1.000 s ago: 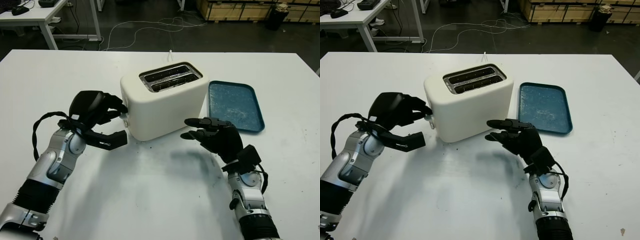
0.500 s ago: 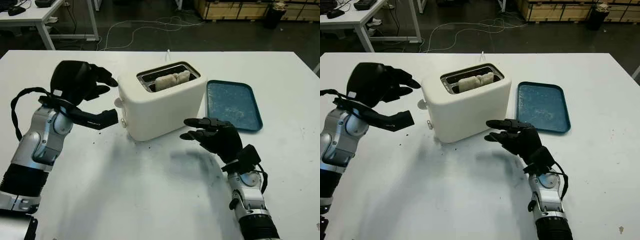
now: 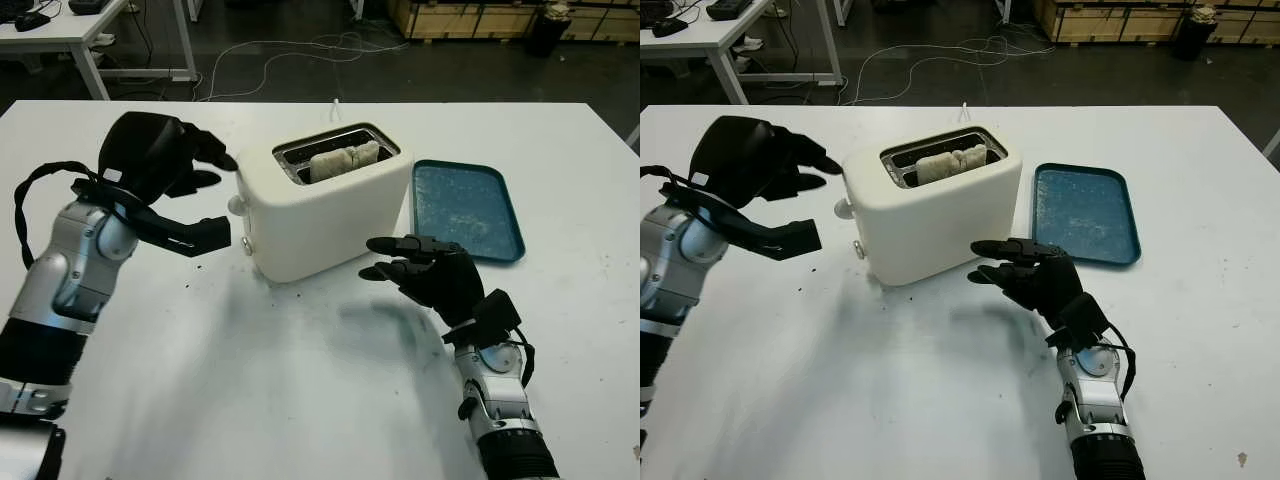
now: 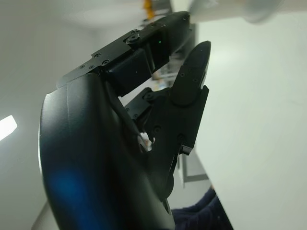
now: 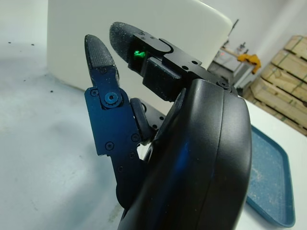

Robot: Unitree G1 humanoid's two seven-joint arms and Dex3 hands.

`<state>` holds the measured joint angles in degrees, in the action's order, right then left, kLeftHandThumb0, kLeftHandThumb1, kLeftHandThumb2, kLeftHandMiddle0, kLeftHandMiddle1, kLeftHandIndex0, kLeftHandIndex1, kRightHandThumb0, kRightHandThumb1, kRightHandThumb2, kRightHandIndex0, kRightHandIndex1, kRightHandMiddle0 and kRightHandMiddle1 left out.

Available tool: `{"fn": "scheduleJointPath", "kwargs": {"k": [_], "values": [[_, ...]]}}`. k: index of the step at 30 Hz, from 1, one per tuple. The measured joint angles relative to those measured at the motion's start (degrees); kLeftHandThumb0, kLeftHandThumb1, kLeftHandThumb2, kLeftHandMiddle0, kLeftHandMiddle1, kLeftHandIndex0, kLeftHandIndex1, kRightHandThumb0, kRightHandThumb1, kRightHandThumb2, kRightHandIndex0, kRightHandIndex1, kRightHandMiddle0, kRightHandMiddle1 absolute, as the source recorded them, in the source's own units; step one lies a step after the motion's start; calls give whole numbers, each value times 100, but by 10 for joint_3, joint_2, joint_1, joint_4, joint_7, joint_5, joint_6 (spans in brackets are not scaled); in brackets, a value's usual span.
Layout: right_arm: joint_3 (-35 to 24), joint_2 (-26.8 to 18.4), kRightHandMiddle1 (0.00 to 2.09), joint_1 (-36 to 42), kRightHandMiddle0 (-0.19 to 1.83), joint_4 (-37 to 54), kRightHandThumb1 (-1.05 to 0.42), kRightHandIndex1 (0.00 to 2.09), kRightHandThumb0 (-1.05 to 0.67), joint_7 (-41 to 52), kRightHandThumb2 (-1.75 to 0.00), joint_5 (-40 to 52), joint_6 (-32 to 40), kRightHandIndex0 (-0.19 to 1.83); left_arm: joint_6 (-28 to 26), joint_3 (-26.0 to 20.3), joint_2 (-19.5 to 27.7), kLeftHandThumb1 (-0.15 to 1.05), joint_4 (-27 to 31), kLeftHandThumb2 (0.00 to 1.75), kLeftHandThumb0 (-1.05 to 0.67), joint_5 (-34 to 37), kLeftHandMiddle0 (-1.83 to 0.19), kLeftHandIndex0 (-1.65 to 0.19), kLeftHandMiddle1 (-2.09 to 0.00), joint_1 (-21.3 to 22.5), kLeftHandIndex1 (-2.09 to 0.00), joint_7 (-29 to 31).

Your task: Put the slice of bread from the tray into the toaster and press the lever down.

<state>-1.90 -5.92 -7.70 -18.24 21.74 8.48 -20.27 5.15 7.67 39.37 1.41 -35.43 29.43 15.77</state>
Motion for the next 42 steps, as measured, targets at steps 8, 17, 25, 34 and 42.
{"fn": "scheduleJointPath", "kwargs": {"k": [8,17,25,34,42], "values": [[1,0,0,0,119,0,-85,6,-45,1,0,0,0,133,-88,-9,55,85,106,0,-33,12,-98,-124,-119,9,-3,187],[1,0,0,0,118,0,-86,5,-46,5,0,0,0,132,-81,-4,62,85,91,0,-29,11,-90,-124,-136,40,-1,212],[2,0,0,0,118,0,-86,5,-46,5,0,0,0,133,-18,13,52,87,3,1,-28,11,-85,-130,-149,66,-4,174],[2,0,0,1,119,4,-85,4,-47,4,0,0,4,133,22,39,39,89,-68,0,-32,9,-87,-120,-149,99,-1,169],[7,0,0,1,118,10,-86,4,-46,-1,0,-1,11,133,38,50,38,90,-78,0,-37,4,-90,-109,-93,103,-1,168]]}}
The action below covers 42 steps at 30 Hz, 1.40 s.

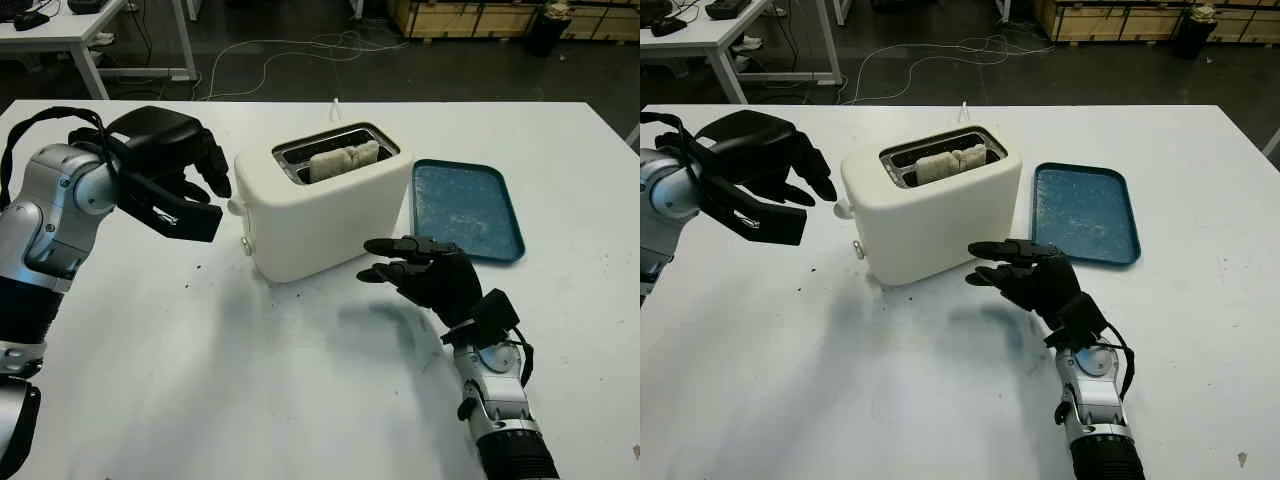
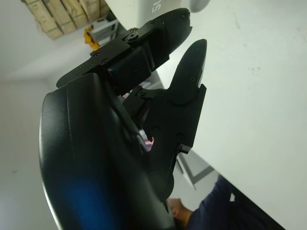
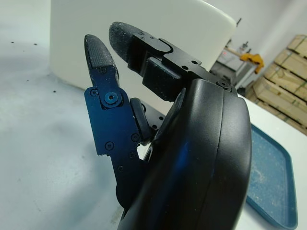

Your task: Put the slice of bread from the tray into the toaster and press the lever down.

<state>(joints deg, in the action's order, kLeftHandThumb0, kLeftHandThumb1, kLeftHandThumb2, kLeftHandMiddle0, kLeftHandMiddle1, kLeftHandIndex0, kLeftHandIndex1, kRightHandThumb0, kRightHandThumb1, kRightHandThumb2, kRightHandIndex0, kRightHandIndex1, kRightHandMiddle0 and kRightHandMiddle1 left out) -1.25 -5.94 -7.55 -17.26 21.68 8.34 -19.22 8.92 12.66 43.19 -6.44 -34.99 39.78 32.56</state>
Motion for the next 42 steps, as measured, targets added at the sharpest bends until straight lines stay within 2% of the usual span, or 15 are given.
{"fn": "scheduleJointPath", "kwargs": {"k": [7,17,23,27,32,35,39,42], "values": [[0,0,0,0,118,0,-86,4,-45,0,0,0,0,133,0,0,-1,90,9,0,-35,-4,-91,-102,-72,0,0,5],[0,0,0,1,118,0,-85,4,-46,0,0,0,3,133,2,-2,-1,90,12,0,-33,7,-96,-103,-79,0,-1,9],[0,0,0,1,118,0,-85,3,-48,-1,0,0,3,132,0,-2,-1,89,20,0,-33,7,-92,-105,-90,0,-2,14],[0,0,0,1,117,0,-86,3,-46,2,0,1,3,133,4,-4,-1,88,20,0,-31,14,-95,-114,-108,-1,-5,14],[0,0,0,1,118,0,-85,4,-46,2,0,1,3,134,23,-3,-2,88,19,0,-32,18,-88,-125,-133,-1,-10,10],[0,0,0,1,118,0,-85,4,-46,2,0,1,3,134,24,-3,-3,90,19,1,-35,18,-86,-126,-137,-2,-11,11],[0,0,0,1,118,0,-86,3,-45,2,0,0,3,134,21,-1,-5,89,22,0,-33,18,-94,-130,-139,-7,-13,17],[0,0,0,1,118,0,-85,3,-45,2,0,0,3,134,29,-1,-8,87,20,0,-31,31,-93,-128,-156,-12,-21,17]]}}
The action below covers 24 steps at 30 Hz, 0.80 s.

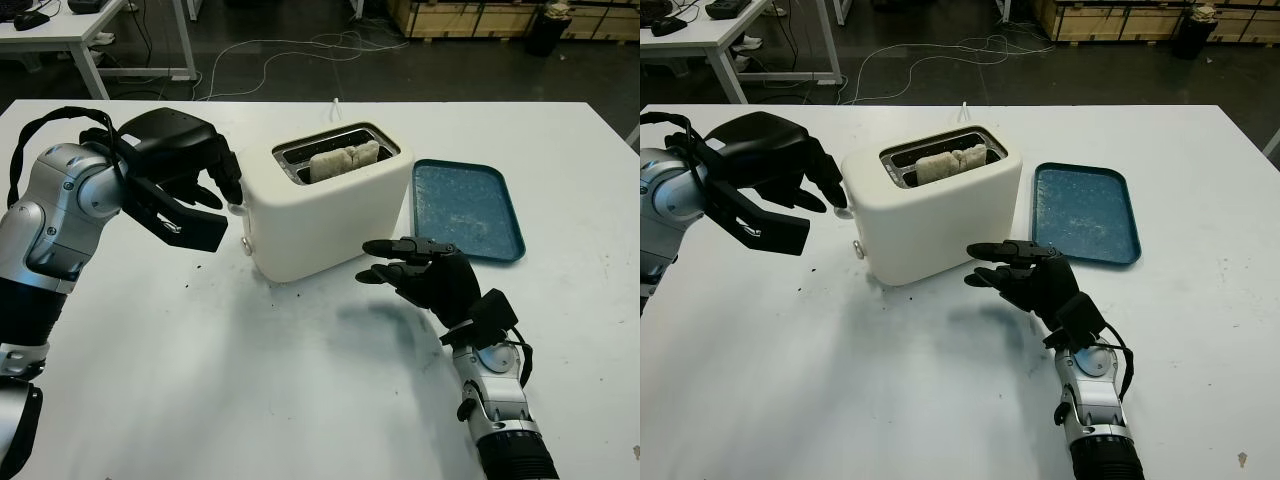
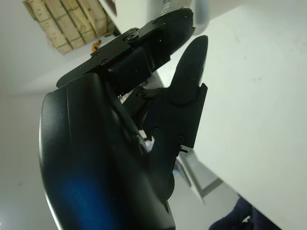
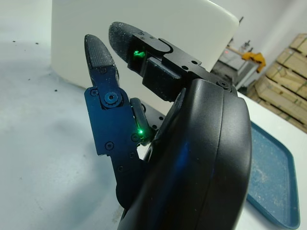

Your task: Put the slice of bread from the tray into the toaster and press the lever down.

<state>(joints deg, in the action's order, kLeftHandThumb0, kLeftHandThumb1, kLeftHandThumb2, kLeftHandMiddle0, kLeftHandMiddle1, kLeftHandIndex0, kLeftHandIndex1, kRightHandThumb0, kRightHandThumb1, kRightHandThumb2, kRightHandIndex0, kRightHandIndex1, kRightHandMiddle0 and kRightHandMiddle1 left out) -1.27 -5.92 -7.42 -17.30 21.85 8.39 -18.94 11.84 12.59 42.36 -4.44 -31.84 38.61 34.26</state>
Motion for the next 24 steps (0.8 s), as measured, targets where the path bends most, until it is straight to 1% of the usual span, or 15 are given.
{"fn": "scheduleJointPath", "kwargs": {"k": [3,7,8,9,11,12,15,16,17,18,20,22,24], "values": [[0,1,0,0,118,0,-85,3,-45,0,0,0,0,134,1,0,-5,87,-2,0,-31,4,-92,-122,-159,0,-21,0],[0,1,0,0,118,0,-85,3,-45,0,0,0,0,134,0,4,-6,86,-6,0,-34,-4,-94,-123,-159,0,-23,-3],[0,2,0,1,118,0,-85,3,-45,-1,0,0,0,134,0,7,-7,85,-8,0,-35,-11,-94,-125,-161,0,-26,-8],[0,2,0,1,118,0,-85,3,-45,0,0,0,0,134,0,9,-7,85,-10,0,-35,-20,-93,-120,-165,0,-42,-15],[0,3,0,1,118,0,-85,3,-45,0,0,0,0,134,0,15,-8,85,-15,0,-35,-36,-92,-101,-168,0,-77,-27],[0,3,0,1,118,0,-85,3,-45,0,0,0,0,134,0,18,-10,85,-18,0,-35,-42,-92,-99,-170,0,-83,-33],[0,3,0,2,118,0,-85,3,-45,0,0,0,0,134,0,19,-11,86,-25,0,-34,-49,-90,-93,-172,0,-93,-41],[0,3,0,2,118,0,-85,3,-45,0,0,1,0,133,-1,19,-11,87,-27,0,-34,-50,-90,-90,-173,0,-99,-43],[0,3,0,2,118,0,-85,2,-45,1,0,1,0,133,-2,19,-11,87,-28,0,-35,-55,-89,-85,-174,0,-115,-44],[0,3,0,3,117,0,-85,3,-45,1,0,1,0,133,-2,20,-11,87,-28,0,-35,-59,-88,-82,-174,0,-120,-45],[0,3,0,3,118,0,-85,3,-46,1,0,1,0,133,-4,20,-11,87,-30,0,-35,-64,-87,-81,-173,0,-115,-45],[0,3,0,3,118,0,-85,3,-46,1,0,1,0,134,-4,20,-11,86,-32,0,-35,-66,-90,-86,-169,0,-98,-47],[0,3,0,3,118,0,-85,3,-46,1,0,1,0,134,-5,21,-11,87,-32,1,-36,-67,-90,-89,-169,0,-92,-49]]}}
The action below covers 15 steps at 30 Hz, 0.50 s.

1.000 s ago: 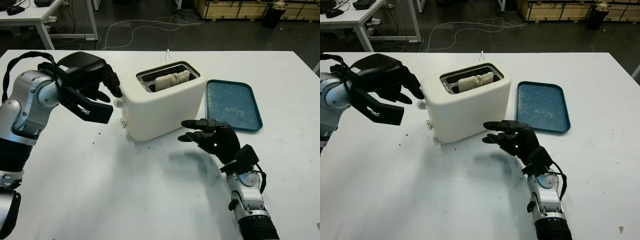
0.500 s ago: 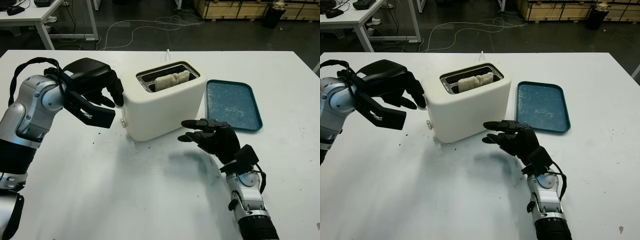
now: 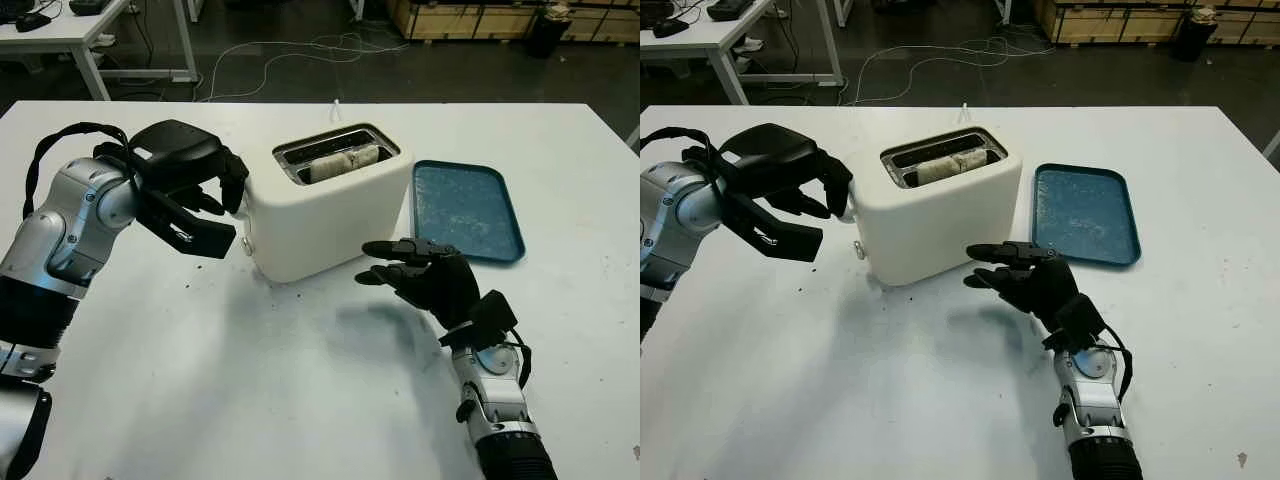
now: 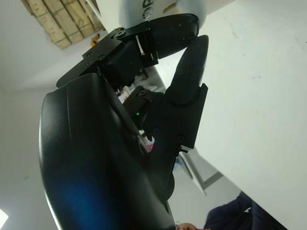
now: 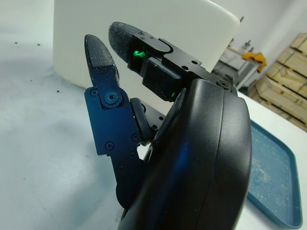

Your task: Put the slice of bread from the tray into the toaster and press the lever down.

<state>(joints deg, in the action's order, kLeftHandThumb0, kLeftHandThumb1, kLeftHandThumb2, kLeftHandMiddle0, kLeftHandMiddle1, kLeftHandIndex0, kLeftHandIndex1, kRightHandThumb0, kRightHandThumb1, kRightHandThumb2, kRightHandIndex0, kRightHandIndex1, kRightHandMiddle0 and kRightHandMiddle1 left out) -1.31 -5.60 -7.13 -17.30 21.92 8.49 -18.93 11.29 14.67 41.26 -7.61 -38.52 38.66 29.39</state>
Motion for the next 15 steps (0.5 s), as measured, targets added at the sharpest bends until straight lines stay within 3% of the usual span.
{"fn": "scheduleJointPath", "kwargs": {"k": [5,11,15], "values": [[0,1,0,2,117,0,-85,2,-43,3,0,3,0,133,0,1,0,86,0,0,-36,1,-85,-94,-172,0,-85,-1],[0,1,0,2,118,-1,-85,2,-46,6,0,4,0,134,1,1,-1,84,1,0,-35,3,-90,-98,-158,-1,-71,-5],[-1,1,0,2,118,-1,-85,2,-45,6,0,4,0,134,6,-10,-5,85,3,1,-34,27,-88,-99,-152,-17,-76,-20]]}}
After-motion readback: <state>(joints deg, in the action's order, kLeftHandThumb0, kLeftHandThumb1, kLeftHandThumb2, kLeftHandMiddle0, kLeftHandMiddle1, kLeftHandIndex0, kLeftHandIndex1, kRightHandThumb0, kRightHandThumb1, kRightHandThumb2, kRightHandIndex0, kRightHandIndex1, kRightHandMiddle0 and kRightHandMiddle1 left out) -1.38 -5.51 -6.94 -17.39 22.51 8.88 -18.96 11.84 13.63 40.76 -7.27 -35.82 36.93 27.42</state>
